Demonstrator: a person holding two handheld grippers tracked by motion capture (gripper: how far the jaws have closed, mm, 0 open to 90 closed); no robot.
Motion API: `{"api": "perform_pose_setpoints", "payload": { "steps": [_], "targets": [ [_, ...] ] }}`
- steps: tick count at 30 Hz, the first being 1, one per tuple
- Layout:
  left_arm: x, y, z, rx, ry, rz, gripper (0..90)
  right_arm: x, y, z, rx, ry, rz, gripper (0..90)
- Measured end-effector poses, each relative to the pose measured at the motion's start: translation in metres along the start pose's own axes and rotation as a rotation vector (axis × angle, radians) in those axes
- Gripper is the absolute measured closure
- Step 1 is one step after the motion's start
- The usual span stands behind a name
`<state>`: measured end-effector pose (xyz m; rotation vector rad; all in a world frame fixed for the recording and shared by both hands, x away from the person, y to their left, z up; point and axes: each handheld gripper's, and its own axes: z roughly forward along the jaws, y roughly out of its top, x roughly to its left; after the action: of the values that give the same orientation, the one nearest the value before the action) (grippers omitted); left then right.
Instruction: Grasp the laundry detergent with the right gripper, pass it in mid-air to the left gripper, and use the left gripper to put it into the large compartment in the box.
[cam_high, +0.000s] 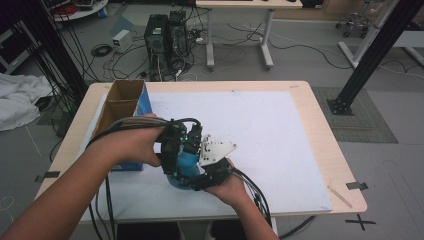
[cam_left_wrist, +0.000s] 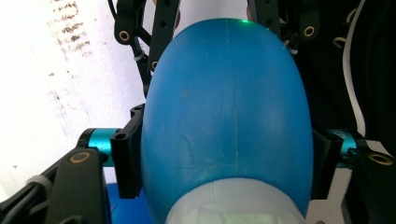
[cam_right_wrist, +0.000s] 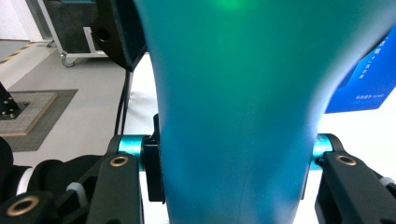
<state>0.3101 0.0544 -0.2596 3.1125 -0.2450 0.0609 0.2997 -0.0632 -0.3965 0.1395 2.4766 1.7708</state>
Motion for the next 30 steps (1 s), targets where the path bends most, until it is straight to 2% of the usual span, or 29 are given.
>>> {"api": "perform_pose_setpoints", "payload": {
  "steps": [5,10,14,20,25,30],
  "targets": [
    [-0.0003,-0.0001,-0.0005,0.0,-0.001,0.003,37.5,0.0002,-0.0002,0.0004,0.001,0.002,-0.001,46.3],
    [-0.0006,0.0001,0.0005,0.004,-0.002,0.002,38.2,0.0005,-0.0003,0.0007,0.003,0.003,0.001,46.4],
    [0.0006,0.0011,0.0013,0.03,-0.014,0.003,38.2,0.0005,-0.0001,0.0019,0.009,0.006,0.001,46.4],
    [-0.0025,0.0026,-0.0017,0.015,0.011,0.003,38.7,0.0003,0.0008,-0.0009,0.001,0.006,-0.006,46.4],
    [-0.004,0.0042,-0.0024,0.026,0.02,0.002,38.9,0.0005,0.0014,-0.002,-0.002,0.003,-0.013,46.1],
    [-0.0027,0.0047,-0.0048,0.024,0.02,-0.002,39.0,0.0005,0.0024,-0.0035,0.0,-0.005,0.001,44.7]
  ]
}}
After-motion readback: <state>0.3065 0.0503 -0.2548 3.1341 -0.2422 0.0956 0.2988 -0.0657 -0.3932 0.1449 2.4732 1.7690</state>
